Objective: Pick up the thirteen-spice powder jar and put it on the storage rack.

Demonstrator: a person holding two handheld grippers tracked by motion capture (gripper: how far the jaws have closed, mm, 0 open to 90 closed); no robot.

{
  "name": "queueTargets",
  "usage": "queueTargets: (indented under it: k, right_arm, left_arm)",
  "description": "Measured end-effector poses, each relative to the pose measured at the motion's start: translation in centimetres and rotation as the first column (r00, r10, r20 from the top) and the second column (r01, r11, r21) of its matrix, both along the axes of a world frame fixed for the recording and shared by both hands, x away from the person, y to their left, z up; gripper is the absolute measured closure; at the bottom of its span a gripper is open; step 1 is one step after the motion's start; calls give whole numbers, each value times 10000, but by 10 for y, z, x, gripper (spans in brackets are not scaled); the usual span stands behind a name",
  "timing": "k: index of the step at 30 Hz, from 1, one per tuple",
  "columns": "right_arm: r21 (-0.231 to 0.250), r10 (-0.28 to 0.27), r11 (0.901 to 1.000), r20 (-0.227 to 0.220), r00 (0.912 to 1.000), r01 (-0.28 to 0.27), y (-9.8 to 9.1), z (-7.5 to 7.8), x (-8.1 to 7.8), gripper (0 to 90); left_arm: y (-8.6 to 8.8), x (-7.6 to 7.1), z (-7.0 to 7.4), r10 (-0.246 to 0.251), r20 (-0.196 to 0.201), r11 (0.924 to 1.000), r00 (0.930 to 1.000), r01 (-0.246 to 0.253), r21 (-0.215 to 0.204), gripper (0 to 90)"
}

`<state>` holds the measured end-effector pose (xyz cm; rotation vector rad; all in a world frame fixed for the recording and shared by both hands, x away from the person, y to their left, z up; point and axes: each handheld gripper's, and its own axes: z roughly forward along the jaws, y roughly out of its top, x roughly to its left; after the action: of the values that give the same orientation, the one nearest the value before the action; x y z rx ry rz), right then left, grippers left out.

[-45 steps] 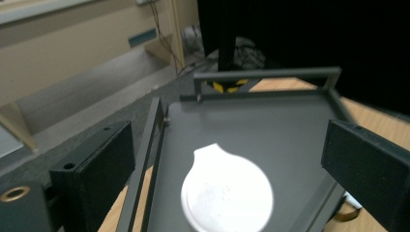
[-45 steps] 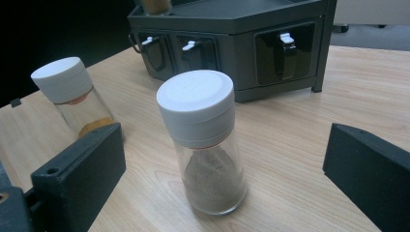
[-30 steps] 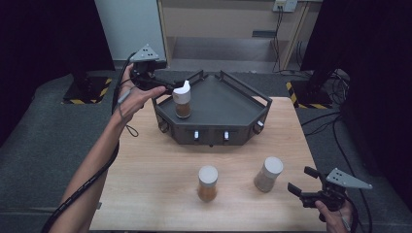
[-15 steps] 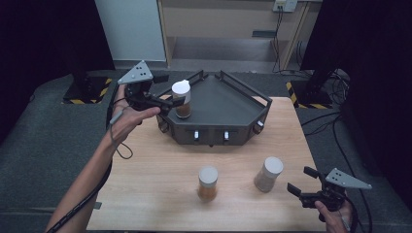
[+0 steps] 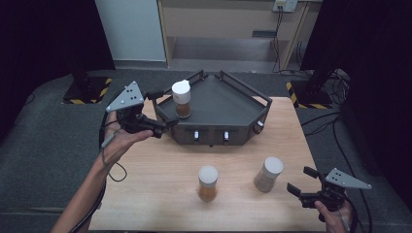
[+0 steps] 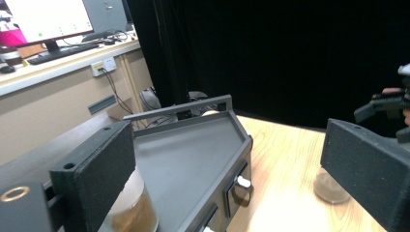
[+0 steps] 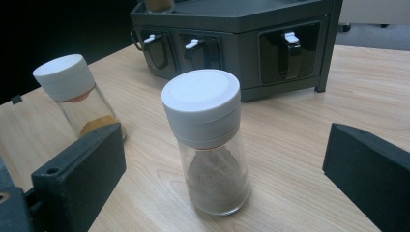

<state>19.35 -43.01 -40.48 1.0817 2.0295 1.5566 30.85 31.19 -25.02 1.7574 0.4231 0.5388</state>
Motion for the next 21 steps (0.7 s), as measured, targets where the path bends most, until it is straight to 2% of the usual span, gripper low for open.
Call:
queueTargets:
  k: [7,10,21]
  right_arm:
    - [-3,-5,10000,0,10000,5,0,0,0,20]
    - [19,-6,10000,15,10000,6,0,0,-1,20]
    - [-15,2,10000,3,10000,-2,1,0,-1,20]
  left_arm:
    - [6,-17,-17,-69,-24,9999,10000,68,-106,38]
    - [9,-24,-24,3,-16,10000,10000,-3,-4,36]
    - [18,-40,-57,63,-360,9999,9993,-69,-155,34]
